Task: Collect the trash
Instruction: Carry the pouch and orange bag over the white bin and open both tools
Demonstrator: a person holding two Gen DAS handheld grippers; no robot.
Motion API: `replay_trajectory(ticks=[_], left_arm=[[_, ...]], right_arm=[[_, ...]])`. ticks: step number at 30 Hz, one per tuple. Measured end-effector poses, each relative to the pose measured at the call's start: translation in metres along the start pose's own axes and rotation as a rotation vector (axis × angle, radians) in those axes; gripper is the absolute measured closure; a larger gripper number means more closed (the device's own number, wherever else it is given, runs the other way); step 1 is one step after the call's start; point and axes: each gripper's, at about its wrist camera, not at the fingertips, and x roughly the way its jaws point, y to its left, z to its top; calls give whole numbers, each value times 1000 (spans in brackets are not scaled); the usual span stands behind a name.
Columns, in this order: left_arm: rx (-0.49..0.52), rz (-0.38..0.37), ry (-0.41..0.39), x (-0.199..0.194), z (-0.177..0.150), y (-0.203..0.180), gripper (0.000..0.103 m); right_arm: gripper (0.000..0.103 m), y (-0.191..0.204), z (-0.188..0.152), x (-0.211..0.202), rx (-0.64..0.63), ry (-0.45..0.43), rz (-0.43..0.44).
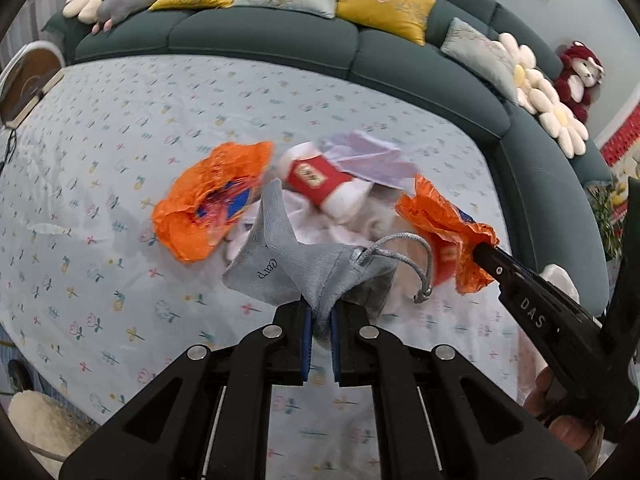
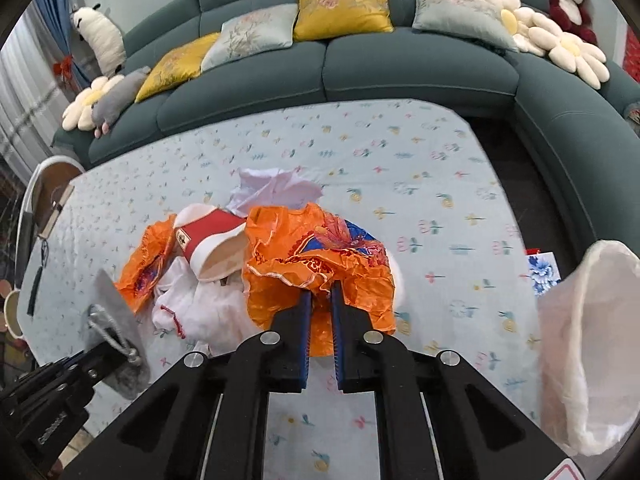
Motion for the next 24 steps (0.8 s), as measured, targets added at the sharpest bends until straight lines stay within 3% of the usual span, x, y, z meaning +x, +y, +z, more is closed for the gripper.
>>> replay_trajectory(ticks=[11, 24], left_arm=[[128, -89, -33, -31, -16, -75, 96], [279, -184, -11, -40, -49, -175, 96]], right_arm=[[94, -65, -22, -75, 94, -95, -44], [94, -162, -60, -135, 214, -160, -145]])
